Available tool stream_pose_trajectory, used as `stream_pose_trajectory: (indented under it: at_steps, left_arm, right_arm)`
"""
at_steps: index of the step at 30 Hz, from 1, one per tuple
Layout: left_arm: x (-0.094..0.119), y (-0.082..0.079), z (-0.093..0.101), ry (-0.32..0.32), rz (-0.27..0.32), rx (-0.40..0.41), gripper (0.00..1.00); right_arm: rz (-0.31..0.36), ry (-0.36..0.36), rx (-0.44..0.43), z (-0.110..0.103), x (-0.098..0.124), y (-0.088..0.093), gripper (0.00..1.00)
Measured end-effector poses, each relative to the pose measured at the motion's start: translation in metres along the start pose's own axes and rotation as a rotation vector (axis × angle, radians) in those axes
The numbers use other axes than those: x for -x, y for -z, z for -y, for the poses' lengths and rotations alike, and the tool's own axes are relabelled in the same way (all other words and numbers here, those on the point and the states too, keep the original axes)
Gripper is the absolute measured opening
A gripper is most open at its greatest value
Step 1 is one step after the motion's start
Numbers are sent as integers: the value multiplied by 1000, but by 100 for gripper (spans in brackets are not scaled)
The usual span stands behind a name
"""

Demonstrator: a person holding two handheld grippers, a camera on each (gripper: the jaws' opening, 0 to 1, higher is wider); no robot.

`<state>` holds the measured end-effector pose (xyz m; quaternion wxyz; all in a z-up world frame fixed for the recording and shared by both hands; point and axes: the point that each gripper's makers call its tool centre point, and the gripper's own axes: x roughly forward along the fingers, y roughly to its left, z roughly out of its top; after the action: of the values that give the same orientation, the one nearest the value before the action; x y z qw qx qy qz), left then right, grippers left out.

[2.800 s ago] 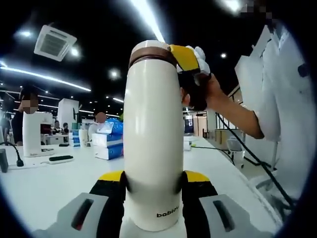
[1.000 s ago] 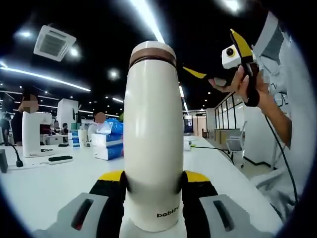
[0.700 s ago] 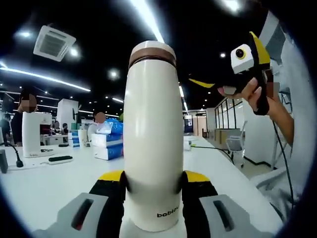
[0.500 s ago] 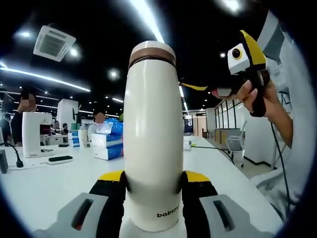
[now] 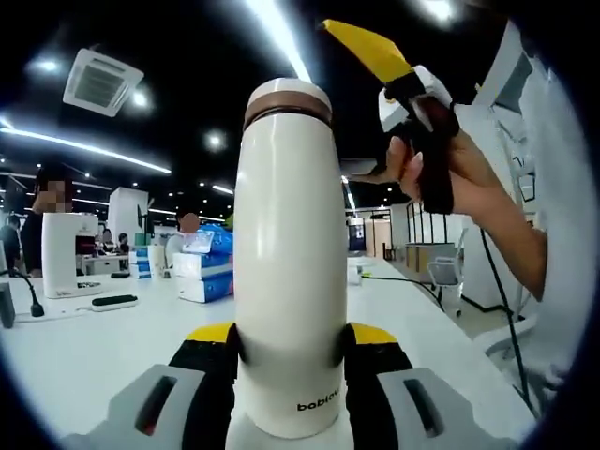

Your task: Grasp the water cup twist off the cup lid place the cup lid on the table

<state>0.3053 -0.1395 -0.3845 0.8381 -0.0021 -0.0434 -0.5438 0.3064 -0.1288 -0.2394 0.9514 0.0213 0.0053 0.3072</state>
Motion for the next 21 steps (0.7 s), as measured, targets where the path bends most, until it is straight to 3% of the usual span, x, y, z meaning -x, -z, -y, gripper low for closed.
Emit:
stream_pose_trajectory:
  at_steps: [2, 6, 10, 12, 14, 18, 21]
  left_arm:
    - [0, 0, 0, 0, 0, 0, 46]
    - [0, 0, 0, 1, 0, 0, 46]
    - [1, 0, 1, 1, 0, -1, 46]
    - [1, 0, 1, 1, 0, -2, 46]
    - [1, 0, 1, 1, 0, -2, 46]
    - [1, 0, 1, 2, 0, -2, 46]
    - [1, 0, 1, 1, -1, -1, 46]
  right_arm:
    - [3, 1, -8, 3, 0, -1, 78]
    - [-4, -25, -57, 2, -3, -1, 75]
    - [-49, -24, 16, 2, -3, 4, 56]
    - [-49, -35, 12, 1, -3, 3, 53]
    - [-93, -74, -18, -4, -3, 10, 47]
    - [-95, -77, 9, -2, -4, 6, 47]
    - [-133, -149, 33, -5, -5, 7, 47]
